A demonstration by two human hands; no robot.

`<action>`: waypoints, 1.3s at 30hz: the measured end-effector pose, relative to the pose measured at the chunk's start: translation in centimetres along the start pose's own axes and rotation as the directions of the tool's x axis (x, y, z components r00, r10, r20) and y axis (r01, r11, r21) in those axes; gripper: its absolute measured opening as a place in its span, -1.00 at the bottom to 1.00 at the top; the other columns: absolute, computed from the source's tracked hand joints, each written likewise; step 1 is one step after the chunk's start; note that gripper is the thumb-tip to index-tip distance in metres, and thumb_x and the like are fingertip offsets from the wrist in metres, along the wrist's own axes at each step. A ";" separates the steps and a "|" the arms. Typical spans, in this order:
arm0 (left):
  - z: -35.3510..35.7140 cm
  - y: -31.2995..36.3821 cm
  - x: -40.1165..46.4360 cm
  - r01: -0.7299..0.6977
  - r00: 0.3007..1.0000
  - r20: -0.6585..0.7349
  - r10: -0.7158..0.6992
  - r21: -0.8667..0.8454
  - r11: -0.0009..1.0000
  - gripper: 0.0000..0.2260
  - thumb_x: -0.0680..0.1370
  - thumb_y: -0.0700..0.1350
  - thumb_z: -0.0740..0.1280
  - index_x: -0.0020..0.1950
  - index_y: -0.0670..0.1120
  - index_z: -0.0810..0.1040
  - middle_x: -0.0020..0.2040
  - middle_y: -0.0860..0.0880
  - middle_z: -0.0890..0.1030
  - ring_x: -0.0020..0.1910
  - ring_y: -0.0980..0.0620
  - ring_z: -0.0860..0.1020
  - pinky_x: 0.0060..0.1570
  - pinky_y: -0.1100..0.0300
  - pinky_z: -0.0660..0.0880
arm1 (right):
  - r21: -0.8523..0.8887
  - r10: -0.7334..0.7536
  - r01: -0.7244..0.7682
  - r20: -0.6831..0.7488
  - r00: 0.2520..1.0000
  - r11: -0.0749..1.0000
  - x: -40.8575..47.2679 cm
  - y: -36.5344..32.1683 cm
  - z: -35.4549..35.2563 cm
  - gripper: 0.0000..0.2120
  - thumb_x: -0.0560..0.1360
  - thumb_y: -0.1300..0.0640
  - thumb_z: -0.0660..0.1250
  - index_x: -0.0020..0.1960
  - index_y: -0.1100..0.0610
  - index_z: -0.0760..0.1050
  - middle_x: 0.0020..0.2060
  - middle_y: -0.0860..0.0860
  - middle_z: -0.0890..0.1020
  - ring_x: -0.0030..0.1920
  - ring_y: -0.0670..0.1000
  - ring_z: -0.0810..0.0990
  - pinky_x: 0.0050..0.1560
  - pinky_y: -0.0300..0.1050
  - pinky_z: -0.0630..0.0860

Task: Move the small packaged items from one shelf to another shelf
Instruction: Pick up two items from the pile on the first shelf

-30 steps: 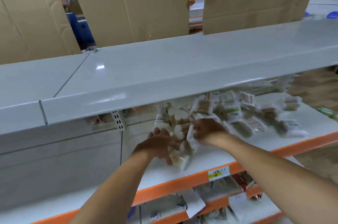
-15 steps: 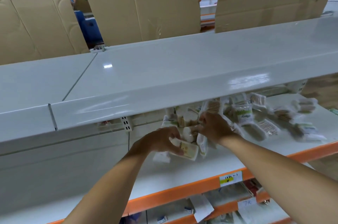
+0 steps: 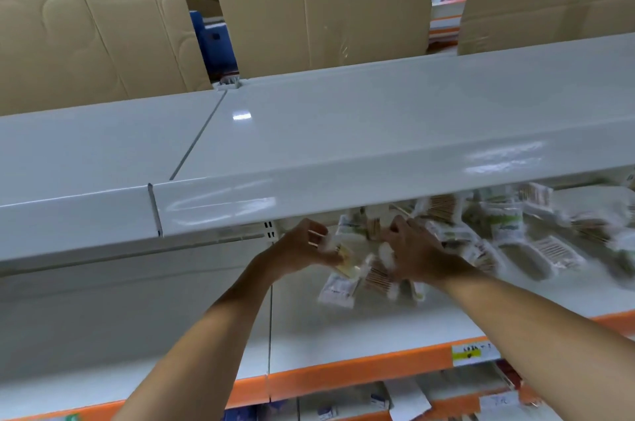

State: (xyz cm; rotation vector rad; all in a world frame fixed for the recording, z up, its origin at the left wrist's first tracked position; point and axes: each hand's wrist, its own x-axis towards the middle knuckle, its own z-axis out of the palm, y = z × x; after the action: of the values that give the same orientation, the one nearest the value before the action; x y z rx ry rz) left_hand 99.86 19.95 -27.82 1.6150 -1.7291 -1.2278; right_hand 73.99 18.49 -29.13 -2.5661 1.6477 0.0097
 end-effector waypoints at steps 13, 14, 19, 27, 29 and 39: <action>0.5 0.2 0.4 0.026 0.999 0.053 -0.005 -0.404 0.914 -0.59 0.45 -0.07 0.52 0.25 -0.06 0.52 0.13 -0.05 0.66 0.12 -0.05 0.65 0.15 -0.02 0.59 | 0.919 0.296 -0.091 -0.029 0.955 0.383 -0.2 1.7 -0.6 -0.60 0.37 0.03 0.51 0.16 0.10 0.54 -0.05 0.07 0.69 -0.04 0.05 0.70 -0.11 -0.03 0.66; 0.6 0.4 0.5 0.045 0.998 0.066 -0.018 -0.440 0.897 -0.61 0.46 -0.09 0.51 0.24 -0.10 0.52 0.10 -0.07 0.67 0.10 -0.05 0.66 0.10 0.01 0.61 | 0.936 0.312 -0.085 -0.027 0.950 0.341 -0.2 1.7 -0.8 -0.67 0.41 0.01 0.47 0.11 0.12 0.58 -0.07 0.13 0.70 -0.05 0.13 0.70 -0.07 0.08 0.63; 1.3 0.6 0.4 0.093 0.989 0.145 -0.009 -0.586 0.805 -0.71 0.53 -0.16 0.41 0.23 -0.20 0.54 0.07 -0.16 0.68 0.11 -0.16 0.65 0.14 -0.07 0.58 | 0.996 0.305 -0.089 0.087 0.948 -0.008 -0.7 1.2 -1.8 -0.56 0.56 -0.06 0.20 0.23 0.24 0.56 0.13 0.33 0.62 0.12 0.34 0.60 0.02 0.13 0.47; 2.0 0.4 0.1 0.236 0.956 0.291 0.030 -0.828 0.509 -0.60 0.48 -0.08 0.39 0.25 -0.24 0.49 0.03 -0.22 0.57 -0.04 -0.15 0.59 0.06 -0.07 0.56 | 0.970 0.150 -0.079 0.115 0.982 -0.230 0.8 1.0 -0.7 -0.44 0.58 -0.24 0.16 0.19 0.25 0.54 -0.09 0.27 0.62 -0.15 0.20 0.63 -0.13 0.03 0.58; 2.2 0.3 0.2 0.209 0.966 0.259 0.025 -0.830 0.518 -0.54 0.45 -0.06 0.51 0.26 -0.22 0.50 0.04 -0.21 0.59 -0.06 -0.14 0.61 0.01 -0.06 0.59 | 0.990 0.087 -0.098 0.107 0.990 -0.104 0.9 1.0 -0.6 -0.47 0.50 -0.31 0.33 0.14 0.14 0.61 -0.08 0.21 0.67 -0.11 0.18 0.68 -0.10 0.05 0.61; 2.6 0.1 0.1 0.098 0.987 0.156 0.048 -0.801 0.591 -0.45 0.41 -0.10 0.56 0.30 -0.26 0.46 0.10 -0.22 0.65 0.08 -0.18 0.64 0.02 -0.05 0.59 | 0.997 0.026 -0.078 0.078 0.997 -0.024 0.4 0.0 -1.3 -0.52 0.38 0.07 0.56 0.17 0.30 0.53 0.02 0.27 0.68 0.03 0.27 0.69 -0.10 0.00 0.64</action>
State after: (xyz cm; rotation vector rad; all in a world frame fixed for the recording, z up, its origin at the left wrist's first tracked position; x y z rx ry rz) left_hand 97.60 20.64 -29.02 0.9754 -0.9238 -1.8399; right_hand 74.08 17.99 -27.87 -1.2167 0.9336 -0.8353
